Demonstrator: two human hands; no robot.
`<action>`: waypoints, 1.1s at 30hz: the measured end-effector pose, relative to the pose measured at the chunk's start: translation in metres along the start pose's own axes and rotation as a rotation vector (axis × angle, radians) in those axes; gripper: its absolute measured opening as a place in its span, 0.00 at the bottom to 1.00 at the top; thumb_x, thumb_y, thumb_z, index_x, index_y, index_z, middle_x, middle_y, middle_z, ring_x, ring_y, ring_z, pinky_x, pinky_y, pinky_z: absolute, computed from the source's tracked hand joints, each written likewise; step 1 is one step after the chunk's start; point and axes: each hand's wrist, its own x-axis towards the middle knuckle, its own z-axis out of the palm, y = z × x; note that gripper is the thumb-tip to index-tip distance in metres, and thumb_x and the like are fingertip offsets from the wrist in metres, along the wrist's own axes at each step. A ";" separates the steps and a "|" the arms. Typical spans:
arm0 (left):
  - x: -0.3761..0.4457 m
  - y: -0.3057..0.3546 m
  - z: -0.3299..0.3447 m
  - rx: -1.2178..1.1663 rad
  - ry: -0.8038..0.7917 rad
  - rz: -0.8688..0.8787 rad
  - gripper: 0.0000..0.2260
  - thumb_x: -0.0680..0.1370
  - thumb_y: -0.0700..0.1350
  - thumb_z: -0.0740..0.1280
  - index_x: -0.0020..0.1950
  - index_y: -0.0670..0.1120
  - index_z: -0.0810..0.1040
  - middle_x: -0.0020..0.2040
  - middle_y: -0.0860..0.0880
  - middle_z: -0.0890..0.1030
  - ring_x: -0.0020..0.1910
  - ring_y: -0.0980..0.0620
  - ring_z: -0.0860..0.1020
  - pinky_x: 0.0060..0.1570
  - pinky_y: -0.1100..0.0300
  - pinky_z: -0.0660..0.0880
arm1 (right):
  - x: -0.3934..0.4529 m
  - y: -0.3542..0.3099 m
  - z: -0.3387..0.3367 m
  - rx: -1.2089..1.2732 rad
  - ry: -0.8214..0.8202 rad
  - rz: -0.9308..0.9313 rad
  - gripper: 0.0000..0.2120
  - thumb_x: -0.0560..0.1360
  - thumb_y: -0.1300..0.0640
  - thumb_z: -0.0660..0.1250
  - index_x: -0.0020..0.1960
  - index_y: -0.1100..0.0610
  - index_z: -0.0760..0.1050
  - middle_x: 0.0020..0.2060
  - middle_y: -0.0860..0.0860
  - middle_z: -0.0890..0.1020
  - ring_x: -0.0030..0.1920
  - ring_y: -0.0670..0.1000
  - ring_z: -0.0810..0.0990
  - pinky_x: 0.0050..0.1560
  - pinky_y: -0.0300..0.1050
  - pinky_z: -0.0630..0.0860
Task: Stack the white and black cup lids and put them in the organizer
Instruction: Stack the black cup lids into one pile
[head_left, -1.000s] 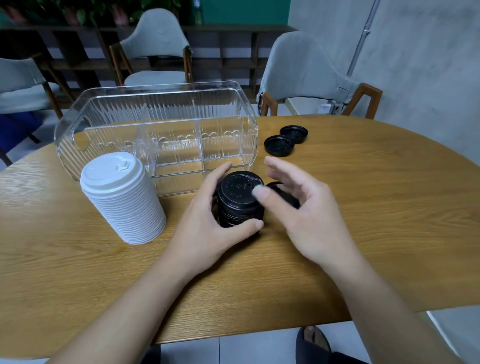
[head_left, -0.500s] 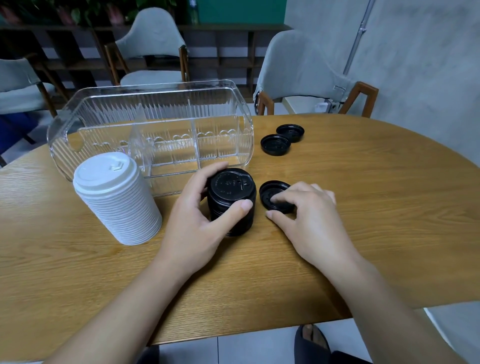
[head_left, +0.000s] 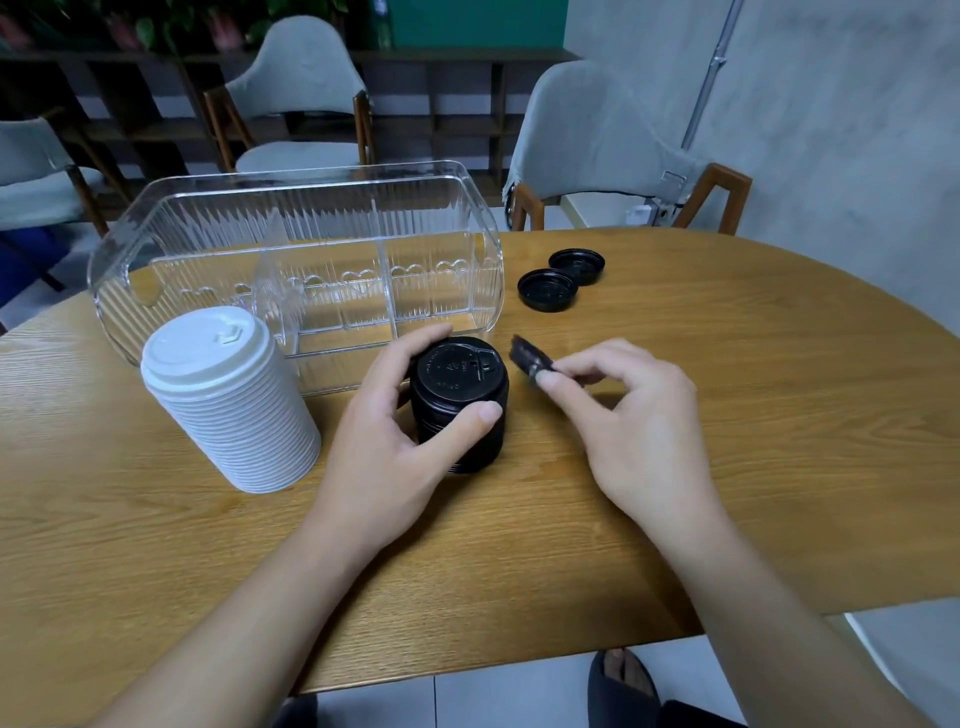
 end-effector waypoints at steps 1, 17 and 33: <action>0.000 0.001 0.000 0.011 -0.001 0.003 0.32 0.78 0.56 0.81 0.80 0.57 0.75 0.74 0.58 0.81 0.76 0.53 0.79 0.77 0.42 0.74 | 0.000 -0.006 -0.004 0.118 0.028 0.039 0.02 0.79 0.53 0.79 0.48 0.47 0.89 0.45 0.42 0.88 0.50 0.46 0.85 0.60 0.46 0.78; 0.000 0.022 -0.001 0.193 0.153 0.277 0.37 0.79 0.61 0.79 0.83 0.48 0.73 0.77 0.56 0.78 0.79 0.50 0.74 0.79 0.48 0.71 | -0.012 -0.052 0.012 0.898 -0.189 0.102 0.21 0.75 0.72 0.77 0.66 0.62 0.82 0.53 0.60 0.90 0.53 0.61 0.89 0.56 0.51 0.87; -0.001 0.014 -0.005 0.283 0.123 0.272 0.34 0.77 0.51 0.77 0.84 0.48 0.74 0.75 0.56 0.77 0.77 0.51 0.73 0.78 0.61 0.66 | -0.010 -0.051 0.008 0.209 -0.180 -0.142 0.35 0.72 0.53 0.85 0.77 0.44 0.78 0.72 0.37 0.80 0.78 0.45 0.75 0.80 0.54 0.70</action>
